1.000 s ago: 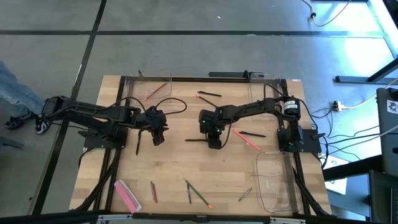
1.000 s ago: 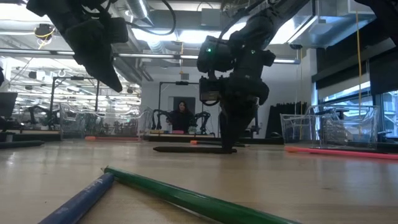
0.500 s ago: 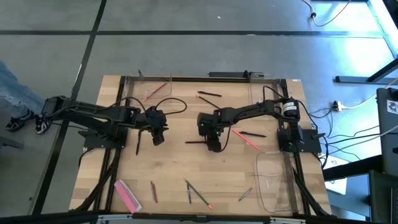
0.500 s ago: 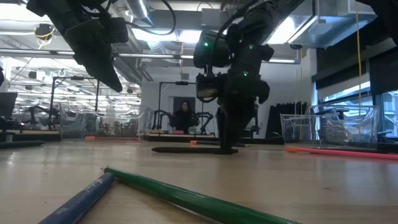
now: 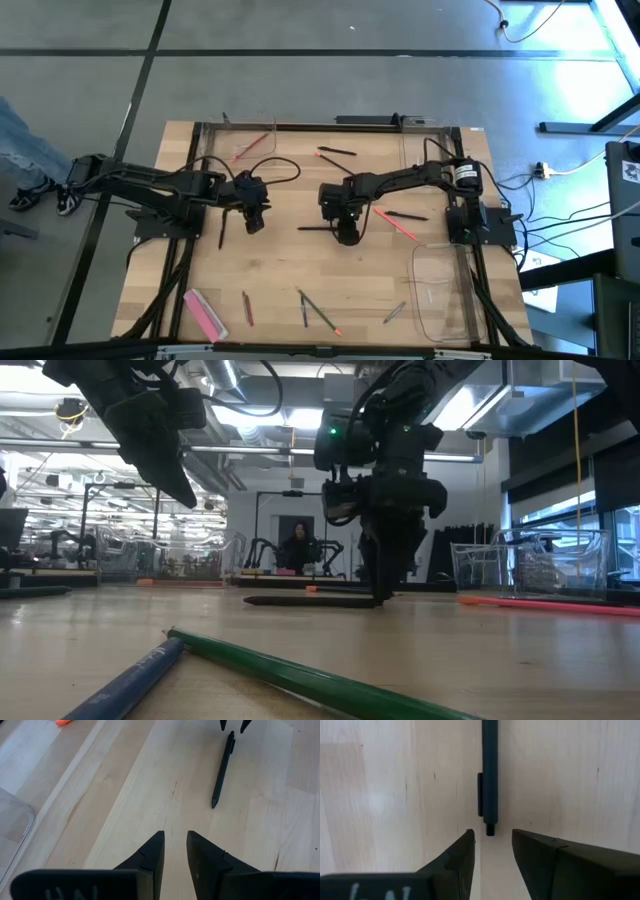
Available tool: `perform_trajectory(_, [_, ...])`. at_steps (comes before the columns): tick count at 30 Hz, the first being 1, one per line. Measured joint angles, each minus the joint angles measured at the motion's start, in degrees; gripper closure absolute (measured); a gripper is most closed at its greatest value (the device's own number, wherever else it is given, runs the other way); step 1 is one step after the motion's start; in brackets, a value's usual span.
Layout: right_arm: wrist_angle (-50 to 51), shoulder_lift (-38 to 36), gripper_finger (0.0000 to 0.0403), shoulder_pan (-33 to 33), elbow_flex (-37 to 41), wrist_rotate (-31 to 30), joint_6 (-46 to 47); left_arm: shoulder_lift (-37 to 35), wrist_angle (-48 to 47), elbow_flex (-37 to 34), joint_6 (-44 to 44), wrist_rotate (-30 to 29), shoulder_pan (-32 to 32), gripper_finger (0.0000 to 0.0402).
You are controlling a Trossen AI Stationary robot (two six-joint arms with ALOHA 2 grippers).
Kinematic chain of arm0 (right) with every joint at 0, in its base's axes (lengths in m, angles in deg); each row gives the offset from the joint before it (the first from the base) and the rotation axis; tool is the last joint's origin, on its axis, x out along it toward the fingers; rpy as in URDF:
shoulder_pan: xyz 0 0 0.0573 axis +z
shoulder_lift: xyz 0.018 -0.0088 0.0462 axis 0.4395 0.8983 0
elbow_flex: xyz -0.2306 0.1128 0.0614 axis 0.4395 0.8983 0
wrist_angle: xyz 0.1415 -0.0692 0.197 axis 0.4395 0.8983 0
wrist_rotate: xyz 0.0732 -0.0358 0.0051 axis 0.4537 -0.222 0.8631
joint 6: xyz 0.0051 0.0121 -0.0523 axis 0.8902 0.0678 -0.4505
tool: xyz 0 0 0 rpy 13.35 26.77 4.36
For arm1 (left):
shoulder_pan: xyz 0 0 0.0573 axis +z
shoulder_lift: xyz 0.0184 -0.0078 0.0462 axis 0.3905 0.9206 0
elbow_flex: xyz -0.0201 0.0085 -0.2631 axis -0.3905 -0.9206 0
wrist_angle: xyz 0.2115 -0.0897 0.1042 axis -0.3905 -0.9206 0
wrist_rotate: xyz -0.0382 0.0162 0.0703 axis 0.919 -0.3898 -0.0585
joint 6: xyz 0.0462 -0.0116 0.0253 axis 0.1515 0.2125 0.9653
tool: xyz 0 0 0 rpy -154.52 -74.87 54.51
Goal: Sort crayons/erasers/pens/pencils in bins
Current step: Put the black pen into the top right transparent bin
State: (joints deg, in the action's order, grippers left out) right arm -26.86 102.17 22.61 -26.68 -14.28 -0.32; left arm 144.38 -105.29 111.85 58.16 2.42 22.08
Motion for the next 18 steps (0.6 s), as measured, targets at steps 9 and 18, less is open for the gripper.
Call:
perform_trajectory(9, [-2.6,-0.1,0.0271,0.8,0.7,-0.8,0.2,0.0,0.0,0.0,0.0,0.0,0.0,0.0328])
perform_trajectory(18, [-3.4,-0.1,0.0271,3.5,1.2,-8.5,-0.2,0.0,0.0,0.0,0.0,-0.3,0.0,0.0328])
